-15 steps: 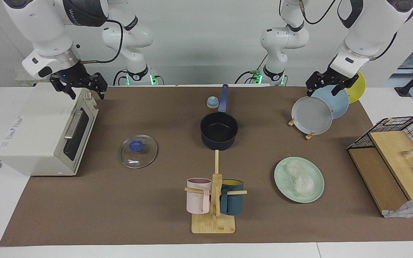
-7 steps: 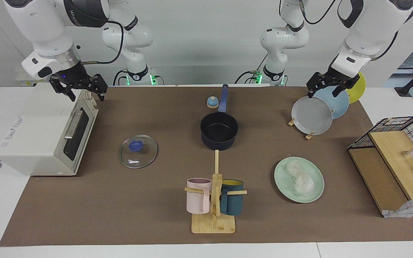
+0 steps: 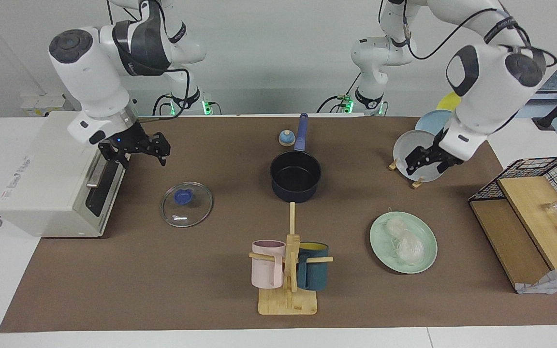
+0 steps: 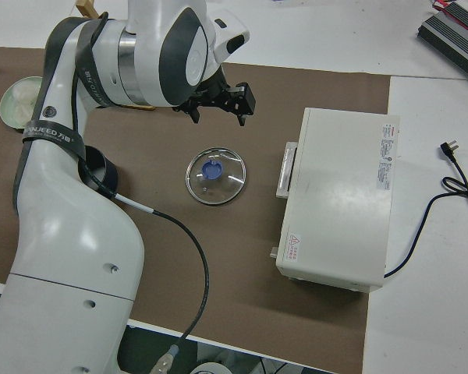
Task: Transfer vermicelli from plate to pot
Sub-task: 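Reach the left gripper to the vermicelli while the right gripper reaches the lid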
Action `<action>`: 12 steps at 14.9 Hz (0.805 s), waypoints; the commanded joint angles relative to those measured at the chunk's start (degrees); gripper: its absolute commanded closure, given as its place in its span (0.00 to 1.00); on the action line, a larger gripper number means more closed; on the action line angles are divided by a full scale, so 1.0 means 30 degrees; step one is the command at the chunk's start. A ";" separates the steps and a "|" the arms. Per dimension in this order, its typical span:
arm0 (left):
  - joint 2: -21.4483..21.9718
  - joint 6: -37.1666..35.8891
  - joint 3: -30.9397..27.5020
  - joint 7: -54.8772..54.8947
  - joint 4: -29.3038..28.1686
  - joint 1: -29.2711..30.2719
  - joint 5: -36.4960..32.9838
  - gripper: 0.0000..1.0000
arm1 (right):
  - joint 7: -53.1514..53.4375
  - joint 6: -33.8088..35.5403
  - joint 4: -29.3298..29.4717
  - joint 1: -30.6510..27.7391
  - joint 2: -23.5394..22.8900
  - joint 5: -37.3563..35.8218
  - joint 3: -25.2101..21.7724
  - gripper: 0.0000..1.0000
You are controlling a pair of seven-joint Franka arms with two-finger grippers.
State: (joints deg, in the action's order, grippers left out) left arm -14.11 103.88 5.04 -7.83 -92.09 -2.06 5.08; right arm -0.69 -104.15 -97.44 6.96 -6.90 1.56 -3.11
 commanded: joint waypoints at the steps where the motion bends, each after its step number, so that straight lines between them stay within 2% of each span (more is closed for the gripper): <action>1: -0.3374 0.2014 -0.0157 -0.0522 0.1635 -0.0599 0.0298 0.00 | 0.0026 -0.3470 -0.2867 0.0200 -0.0104 0.0358 0.0069 0.00; 3: -0.5074 0.4124 -0.0245 -0.0904 0.1838 -0.1070 0.0064 0.00 | 0.0171 -0.6518 -0.5562 0.0841 0.0100 0.0358 0.0069 0.00; 5: -0.5665 0.5067 -0.0245 -0.0934 0.1840 -0.1071 -0.0636 0.00 | 0.0638 -0.7934 -0.7064 0.1048 0.0219 0.0358 0.0069 0.00; 8: -0.5931 0.5480 -0.0245 -0.0905 0.1753 -0.1013 -0.2363 0.00 | 0.0612 -0.8668 -0.7974 0.1050 0.0014 0.0358 0.0098 0.00; 12: -0.5931 0.5888 -0.0245 -0.1051 0.1256 -0.1100 -0.2427 0.01 | 0.0581 -0.9022 -0.8446 0.1049 -0.0133 0.0358 0.0098 0.00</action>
State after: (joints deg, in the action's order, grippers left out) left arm -31.89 119.99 4.69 -9.74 -87.77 -4.87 -0.59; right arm 0.78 -129.63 -120.57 10.41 -8.91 1.88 -3.04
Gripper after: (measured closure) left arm 0.000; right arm 0.000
